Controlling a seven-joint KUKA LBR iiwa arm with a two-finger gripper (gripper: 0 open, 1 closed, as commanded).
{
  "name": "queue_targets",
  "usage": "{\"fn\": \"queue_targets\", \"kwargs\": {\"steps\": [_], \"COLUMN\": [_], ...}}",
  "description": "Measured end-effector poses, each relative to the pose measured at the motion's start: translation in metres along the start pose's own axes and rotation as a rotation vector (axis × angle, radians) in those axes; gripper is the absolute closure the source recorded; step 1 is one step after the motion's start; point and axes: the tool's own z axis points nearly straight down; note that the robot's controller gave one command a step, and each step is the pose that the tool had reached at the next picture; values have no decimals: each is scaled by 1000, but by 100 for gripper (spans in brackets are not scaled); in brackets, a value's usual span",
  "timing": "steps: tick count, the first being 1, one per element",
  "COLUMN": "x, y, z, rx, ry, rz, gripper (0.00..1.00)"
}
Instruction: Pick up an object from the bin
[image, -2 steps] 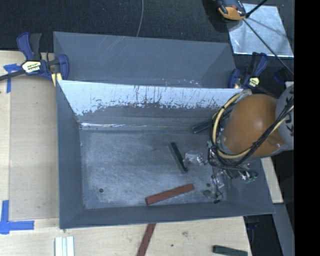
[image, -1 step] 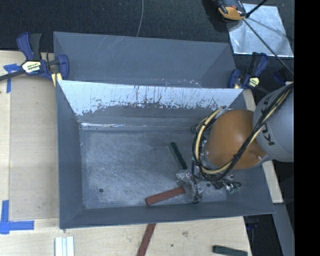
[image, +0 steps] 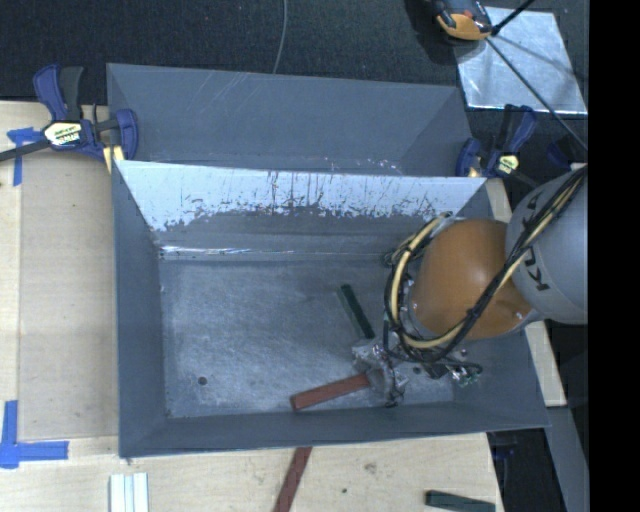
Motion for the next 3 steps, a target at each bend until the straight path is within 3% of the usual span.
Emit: {"fn": "queue_targets", "kwargs": {"steps": [1, 2, 3], "x": [-11, -83, -83], "y": [9, 30, 29], "z": [-48, 3, 2], "rx": [-6, -4, -2], "ry": [4, -2, -4], "rz": [-19, -84, -83], "gripper": [100, 0, 0]}}
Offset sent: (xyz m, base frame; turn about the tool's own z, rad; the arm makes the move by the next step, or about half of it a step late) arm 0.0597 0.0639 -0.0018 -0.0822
